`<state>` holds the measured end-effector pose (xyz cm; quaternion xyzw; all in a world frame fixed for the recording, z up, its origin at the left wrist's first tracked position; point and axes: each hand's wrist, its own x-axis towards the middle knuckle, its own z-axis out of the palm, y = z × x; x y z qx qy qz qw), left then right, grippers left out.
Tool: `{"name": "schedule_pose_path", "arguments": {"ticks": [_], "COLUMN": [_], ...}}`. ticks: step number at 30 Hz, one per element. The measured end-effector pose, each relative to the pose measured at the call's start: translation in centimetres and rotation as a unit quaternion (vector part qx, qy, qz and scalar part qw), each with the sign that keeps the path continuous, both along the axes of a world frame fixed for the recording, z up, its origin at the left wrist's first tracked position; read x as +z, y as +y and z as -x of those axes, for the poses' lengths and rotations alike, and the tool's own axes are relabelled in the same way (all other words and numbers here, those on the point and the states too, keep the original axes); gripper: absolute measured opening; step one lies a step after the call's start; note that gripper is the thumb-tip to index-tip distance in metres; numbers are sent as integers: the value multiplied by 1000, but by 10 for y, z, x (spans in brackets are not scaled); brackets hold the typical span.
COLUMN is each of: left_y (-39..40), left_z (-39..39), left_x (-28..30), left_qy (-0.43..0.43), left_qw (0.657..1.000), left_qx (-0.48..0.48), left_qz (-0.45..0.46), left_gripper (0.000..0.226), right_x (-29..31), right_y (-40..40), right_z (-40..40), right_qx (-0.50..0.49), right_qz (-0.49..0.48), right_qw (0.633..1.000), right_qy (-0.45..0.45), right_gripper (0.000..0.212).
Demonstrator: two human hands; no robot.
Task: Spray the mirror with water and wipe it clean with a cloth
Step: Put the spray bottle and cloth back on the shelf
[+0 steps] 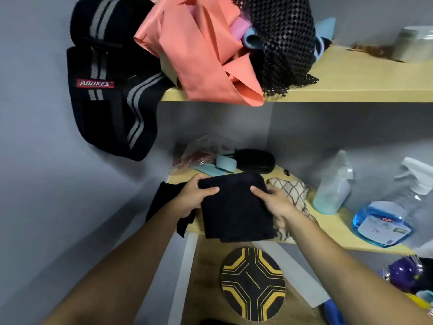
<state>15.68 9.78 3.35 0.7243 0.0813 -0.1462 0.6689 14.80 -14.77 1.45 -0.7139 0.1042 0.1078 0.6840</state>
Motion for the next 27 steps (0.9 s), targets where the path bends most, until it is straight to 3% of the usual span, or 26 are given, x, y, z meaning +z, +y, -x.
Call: {"name": "schedule_pose_path", "arguments": {"ticks": [4,6,9,12,15,18,21,25,27], "left_y": [-16,-24,-38,-49,-52,-51,-49,-45,-43], "left_z": [-26,-38,-36,-23,-15,-13,-9,3,6], "left_x": [-19,-32,-50,-75,-94,-97,-99,-101,-98], "left_qy": [-75,-115,-200,-181,-102,-142,-133,-129,-119], "left_qw": [989,966,883,818,781,787,772,781,783], "left_qx": [74,80,-29,-193,-311,-272,-294,-292,-296], "left_qz": [-102,-219,-423,-510,-532,-535,-547,-537,-534], "left_gripper": [44,50,47,62,72,68,67,61,59], "right_x": [-36,-40,-40,-51,-63,-65,-70,-75,-75], "right_y": [9,13,14,16,15,16,18,22,23], "right_z": [-23,-31,-24,-1,11,13,18,29,31], "right_qx": [-42,-69,-25,164,291,273,302,258,286], "right_qz": [-25,10,237,433,507,533,577,554,579], "right_qw": [994,994,971,883,811,798,755,785,759], "right_qy": [96,89,-7,-75,-36,-70,-74,-103,-80], "right_gripper": [34,45,59,62,68,71,76,74,76]}}
